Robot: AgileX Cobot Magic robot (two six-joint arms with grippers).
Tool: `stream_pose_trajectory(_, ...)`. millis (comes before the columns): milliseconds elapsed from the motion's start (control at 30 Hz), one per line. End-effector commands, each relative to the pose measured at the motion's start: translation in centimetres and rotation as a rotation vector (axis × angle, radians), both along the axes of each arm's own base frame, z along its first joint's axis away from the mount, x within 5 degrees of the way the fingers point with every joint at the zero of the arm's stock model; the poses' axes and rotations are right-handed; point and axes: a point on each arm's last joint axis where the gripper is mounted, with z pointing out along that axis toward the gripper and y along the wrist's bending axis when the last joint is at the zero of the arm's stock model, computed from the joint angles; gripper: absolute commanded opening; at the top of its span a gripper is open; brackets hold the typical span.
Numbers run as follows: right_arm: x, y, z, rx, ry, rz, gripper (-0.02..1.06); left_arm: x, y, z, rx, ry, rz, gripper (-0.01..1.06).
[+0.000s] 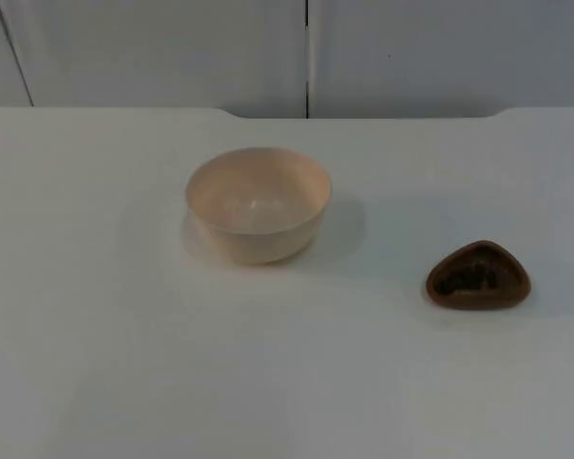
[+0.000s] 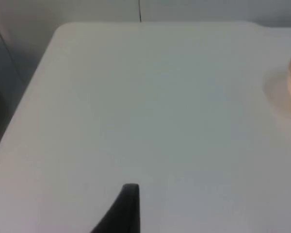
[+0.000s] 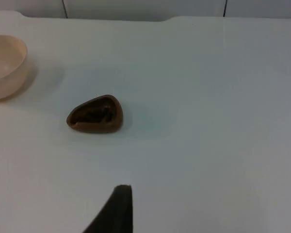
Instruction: Pick up the bowl with the left hand and pour the coffee beans from the cup into the bowl with the right hand.
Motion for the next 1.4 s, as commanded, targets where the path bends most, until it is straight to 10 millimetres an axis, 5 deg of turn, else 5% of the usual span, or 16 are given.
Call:
stream_pose_trajectory(0,0.1,0.1,-0.1,0.0,0.002,-0.001,1.05,-0.1,-0.1,0.6,-0.011,-0.028,-0.004,1.05)
stream_pose_trajectory(667,0.1,0.1,-0.1,0.0,0.002,-0.001,1.05,1.5,-0.2,3.9,-0.033,-0.046,-0.017,1.05)
stream_pose_trajectory(1367,0.1,0.1,-0.1,0.0,0.002,-0.001,1.05,7.9,0.0,6.7,-0.084,-0.001,-0.028,1.05)
